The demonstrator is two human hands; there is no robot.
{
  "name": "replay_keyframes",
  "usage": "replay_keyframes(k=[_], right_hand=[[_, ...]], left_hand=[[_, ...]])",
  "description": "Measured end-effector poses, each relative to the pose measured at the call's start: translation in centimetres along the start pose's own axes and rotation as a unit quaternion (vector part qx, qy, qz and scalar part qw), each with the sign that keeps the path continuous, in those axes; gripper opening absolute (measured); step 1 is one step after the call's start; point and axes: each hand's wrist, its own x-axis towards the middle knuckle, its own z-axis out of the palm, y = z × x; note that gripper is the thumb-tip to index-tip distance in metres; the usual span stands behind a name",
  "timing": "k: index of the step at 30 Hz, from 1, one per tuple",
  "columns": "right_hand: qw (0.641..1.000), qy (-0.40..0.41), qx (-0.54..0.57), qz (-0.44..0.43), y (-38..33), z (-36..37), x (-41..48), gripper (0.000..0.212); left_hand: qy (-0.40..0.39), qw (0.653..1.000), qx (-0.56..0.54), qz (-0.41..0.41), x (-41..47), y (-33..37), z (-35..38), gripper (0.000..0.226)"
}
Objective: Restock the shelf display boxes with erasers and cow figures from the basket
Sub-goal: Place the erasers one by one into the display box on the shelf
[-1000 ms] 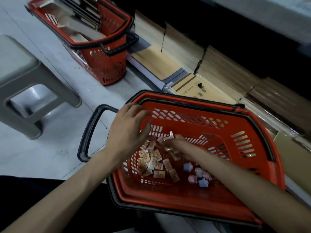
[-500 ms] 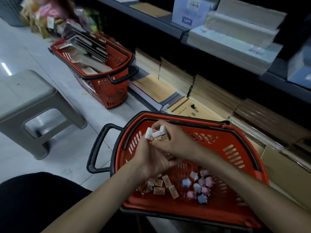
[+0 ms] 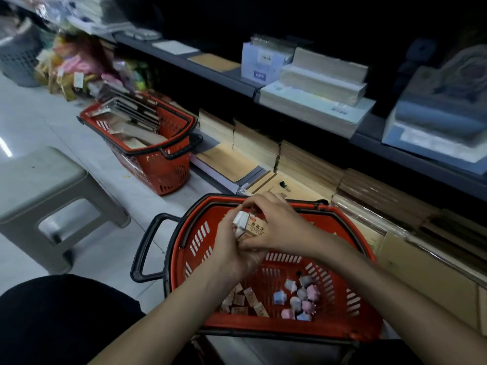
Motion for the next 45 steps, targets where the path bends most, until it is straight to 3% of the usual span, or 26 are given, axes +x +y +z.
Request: replay_keyframes(k=[6,15,27,34,41,45], right_hand=[[0.986,0.108,0.123,-0.014,-0.6,-3.3,-5.9,0.038],[0.953,0.264,0.150,0.012,1.2,-12.9,-15.5,0.024],[0.820,0.542,0.152,0.101,6.0,-21.7,-28.8,0.025],[0.776,0.590,0.161,0.157,7.2,-23.2,-33.9,0.024],[0.781,0.559,0.138,0.242,10.5,-22.7,-35.2,0.035],[0.792,0.529,0.126,0.277,13.3,-22.9,-33.6,0.036]], left_hand=[[0.030,0.998,-0.014,0.048,-2.6,-2.9,4.2,0.035],[-0.013,0.999,-0.024,0.021,-6.7,-9.6,17.2,0.045],[-0.037,0.997,-0.023,-0.066,-8.7,-20.8,29.9,0.032],[-0.086,0.994,-0.002,-0.066,-9.1,-23.8,35.1,0.030],[-0.094,0.992,0.041,-0.077,-7.0,-24.9,34.1,0.035],[-0.109,0.986,0.087,-0.091,-3.3,-24.2,32.8,0.019]])
